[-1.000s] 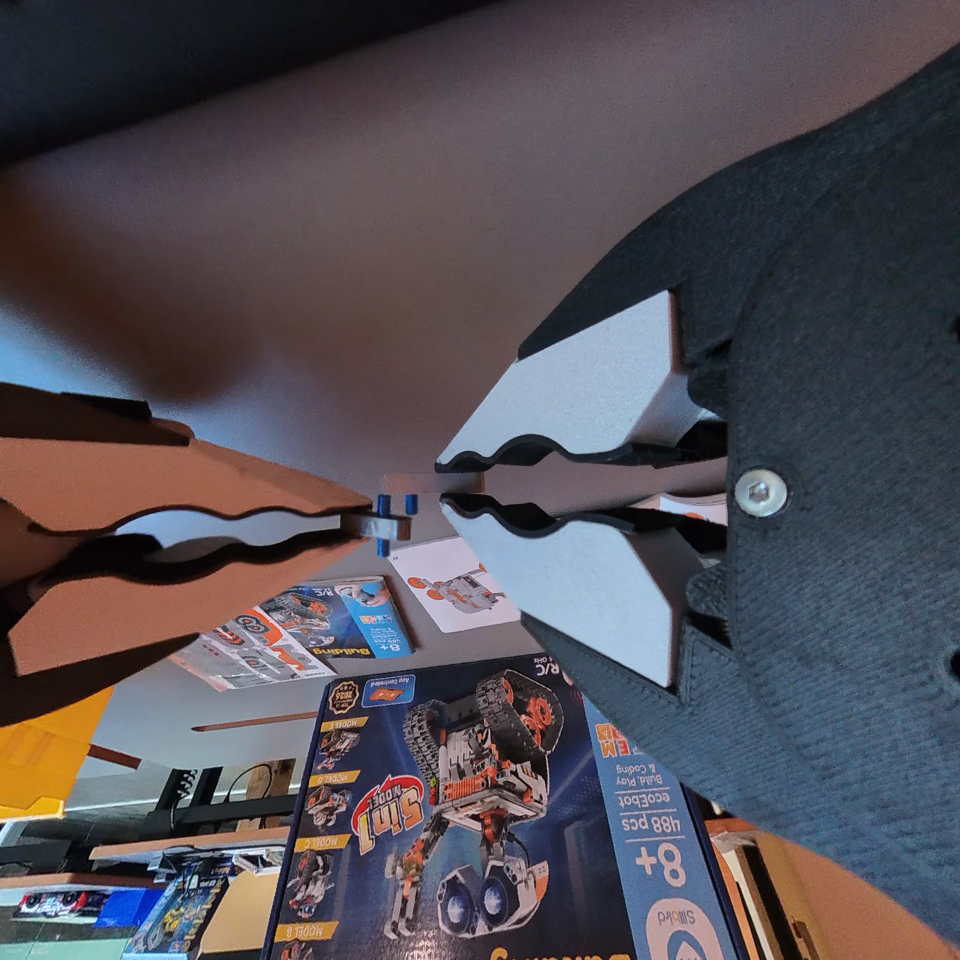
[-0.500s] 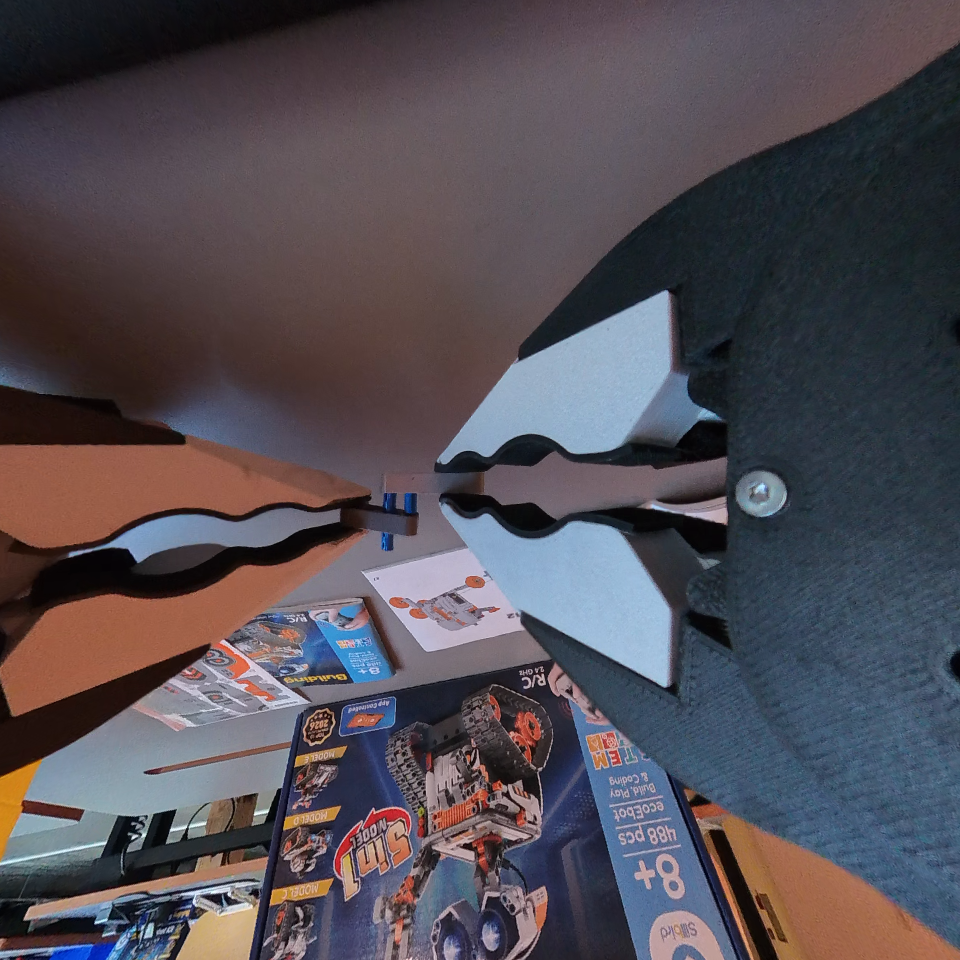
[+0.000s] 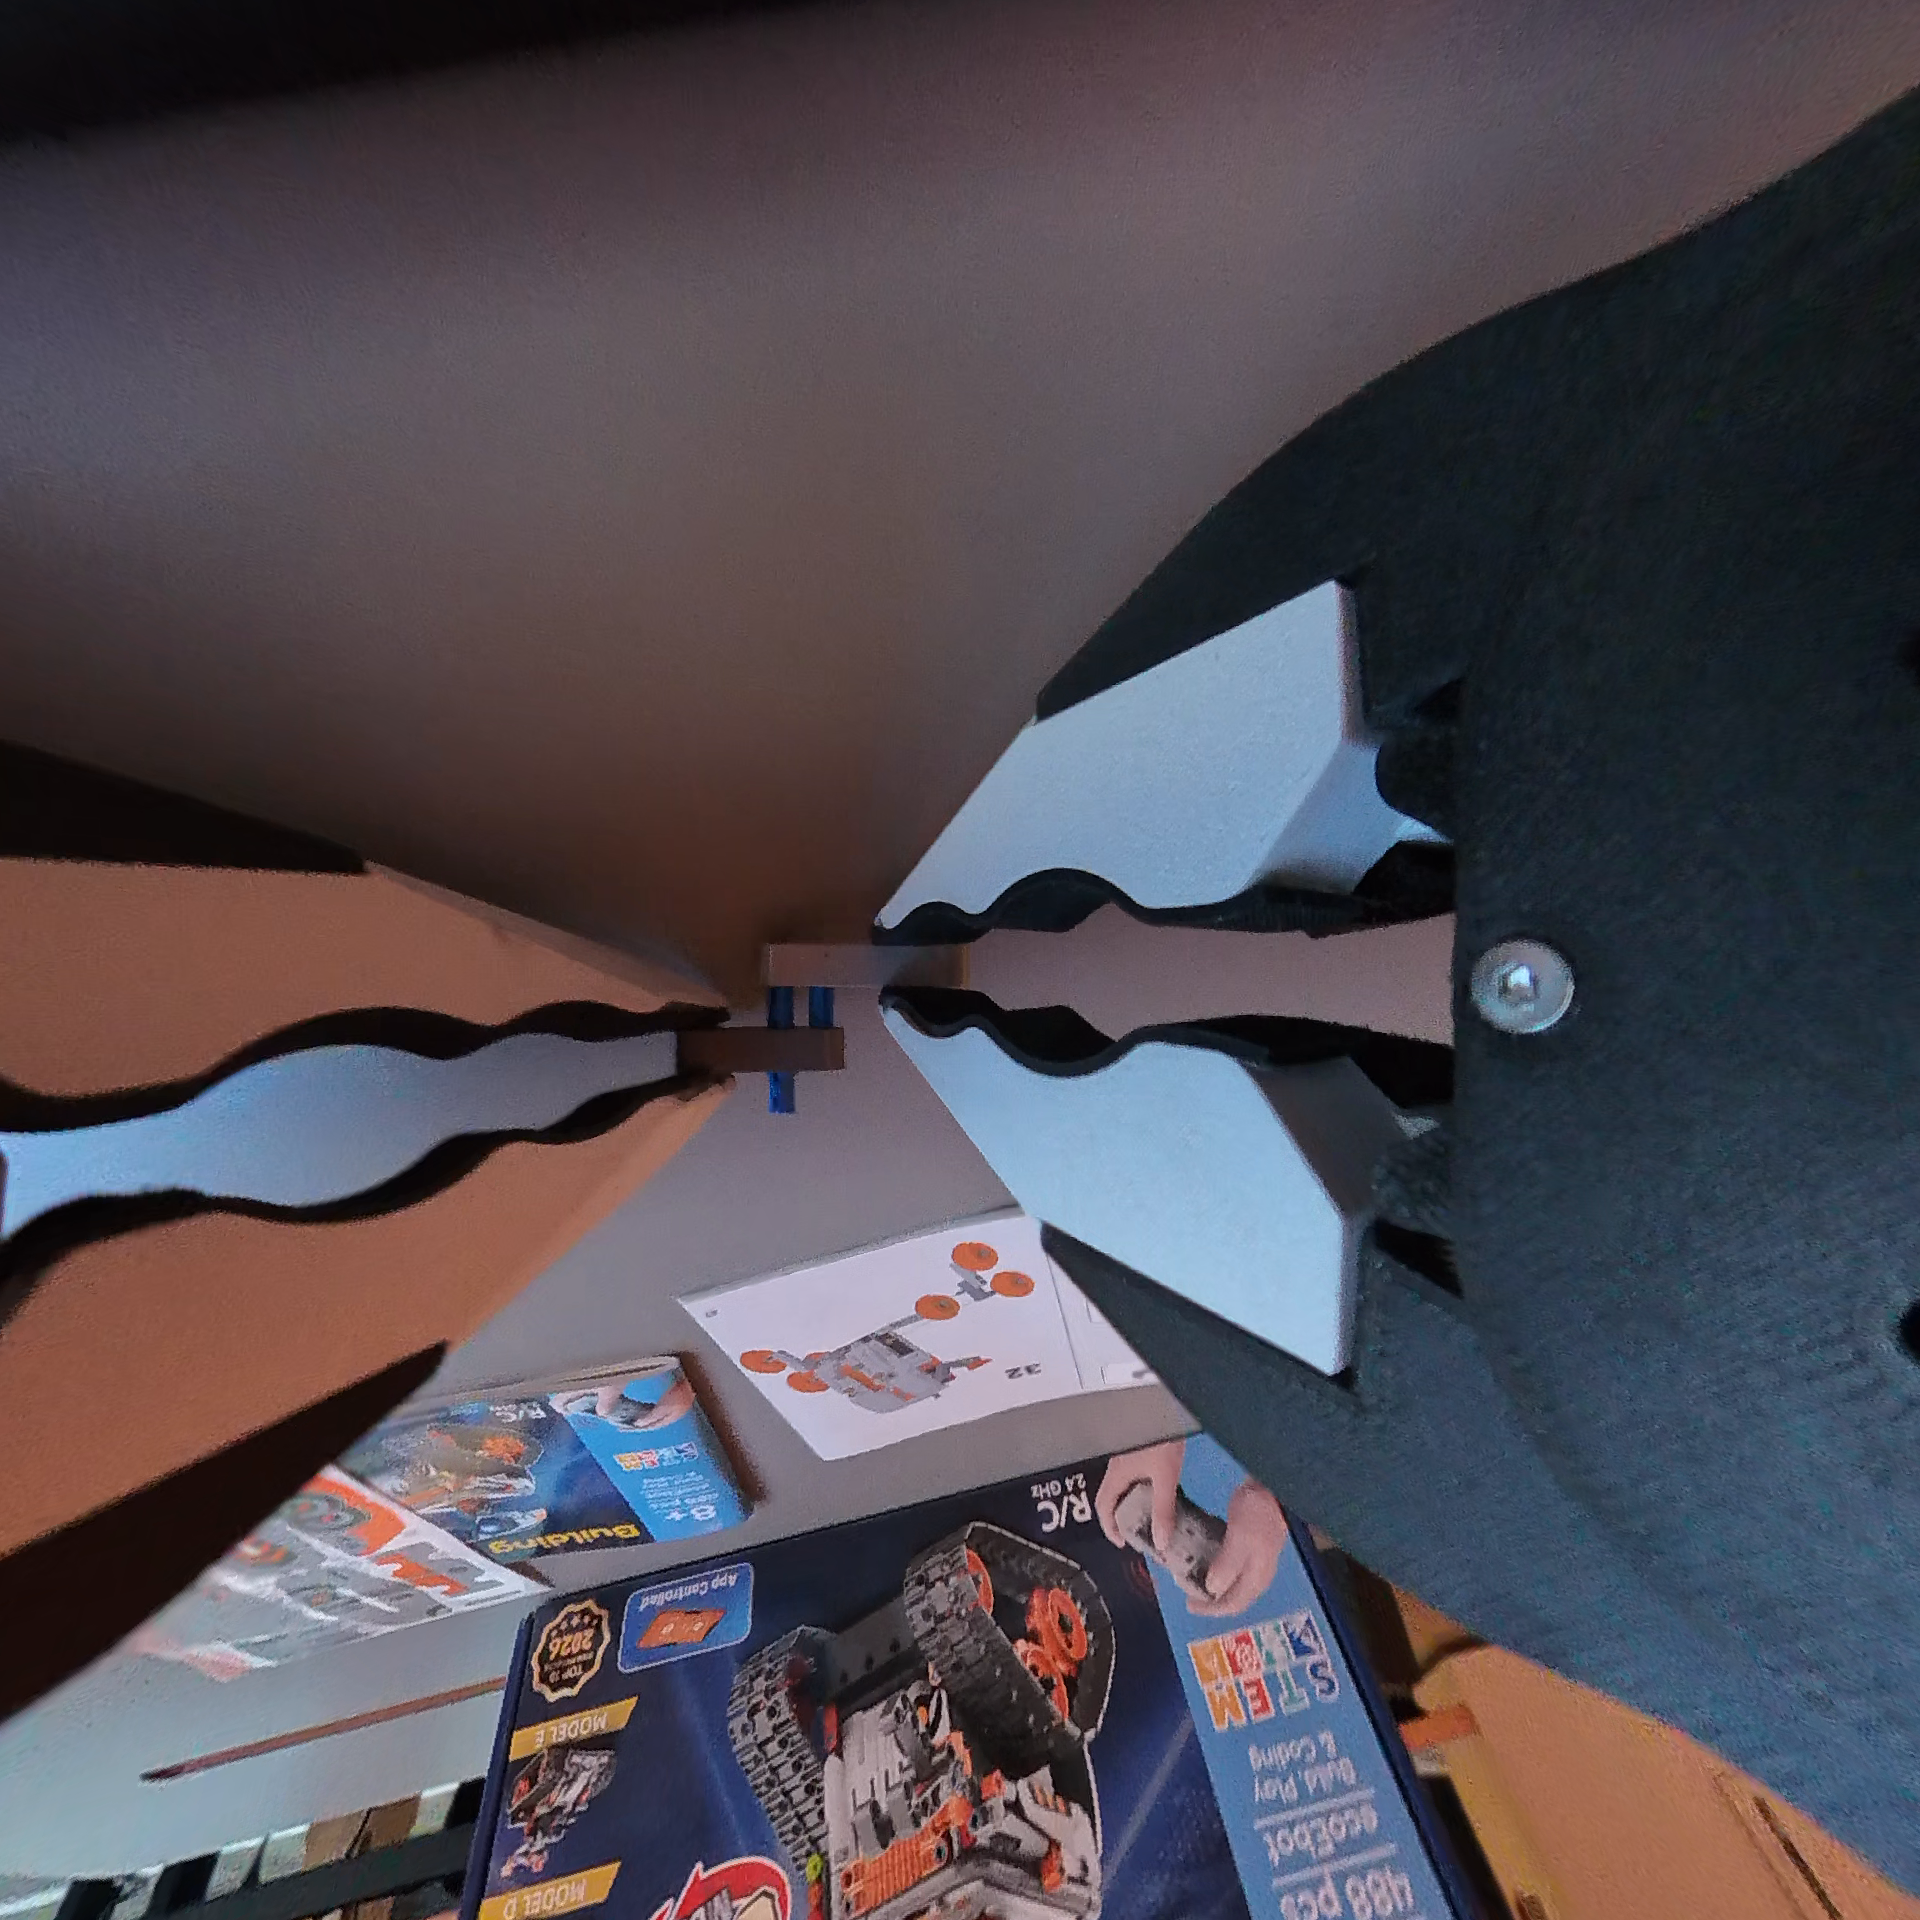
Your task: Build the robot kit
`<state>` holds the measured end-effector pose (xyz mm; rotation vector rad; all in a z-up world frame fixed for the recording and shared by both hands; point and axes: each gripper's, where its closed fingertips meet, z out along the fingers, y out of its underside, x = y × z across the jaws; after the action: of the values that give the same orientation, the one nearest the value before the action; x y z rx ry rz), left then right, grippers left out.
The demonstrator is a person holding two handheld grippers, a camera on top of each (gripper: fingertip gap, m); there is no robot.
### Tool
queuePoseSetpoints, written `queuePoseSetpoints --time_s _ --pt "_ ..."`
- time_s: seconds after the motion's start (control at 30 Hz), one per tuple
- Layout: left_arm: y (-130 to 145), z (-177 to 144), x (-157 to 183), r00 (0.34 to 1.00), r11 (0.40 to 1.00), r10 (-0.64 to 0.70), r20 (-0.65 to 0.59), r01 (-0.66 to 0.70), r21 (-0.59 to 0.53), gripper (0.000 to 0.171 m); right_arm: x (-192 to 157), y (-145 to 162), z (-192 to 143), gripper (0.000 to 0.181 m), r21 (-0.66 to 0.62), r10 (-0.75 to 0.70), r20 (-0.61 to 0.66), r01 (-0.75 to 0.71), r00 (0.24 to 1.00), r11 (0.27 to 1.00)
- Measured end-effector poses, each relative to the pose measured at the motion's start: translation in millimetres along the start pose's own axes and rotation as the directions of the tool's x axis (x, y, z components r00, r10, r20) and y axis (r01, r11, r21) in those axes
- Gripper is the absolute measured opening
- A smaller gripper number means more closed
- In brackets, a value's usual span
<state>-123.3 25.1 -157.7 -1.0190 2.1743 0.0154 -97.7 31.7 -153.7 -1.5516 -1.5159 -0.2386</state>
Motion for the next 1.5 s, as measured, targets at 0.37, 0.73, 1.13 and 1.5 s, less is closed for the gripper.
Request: queuePoseSetpoints --time_s 0.37,0.73,1.13,1.5 --pt "2.2 -2.0 4.2 0.989 0.988 -0.141 0.044 0.138 0.074 0.006 -2.6 -4.0 2.8 0.007 0.035 0.012 0.014 -0.013 1.0 0.999" --pt "11.2 -24.9 8.5 0.934 0.909 -0.346 -0.088 0.357 0.215 0.005 40.2 15.6 -12.1 0.006 0.145 0.67 0.154 -0.688 0.726 0.711" --pt "28.5 -39.5 24.3 0.885 0.87 -0.389 -0.256 0.444 0.214 0.005 40.8 10.8 -11.2 0.006 0.151 0.698 0.192 -0.724 0.69 0.673" --pt "35.1 -33.3 29.3 0.903 0.917 -0.31 -0.296 0.366 0.156 0.01 41.0 2.3 -5.9 0.006 0.155 0.653 0.175 -0.675 0.737 0.721"
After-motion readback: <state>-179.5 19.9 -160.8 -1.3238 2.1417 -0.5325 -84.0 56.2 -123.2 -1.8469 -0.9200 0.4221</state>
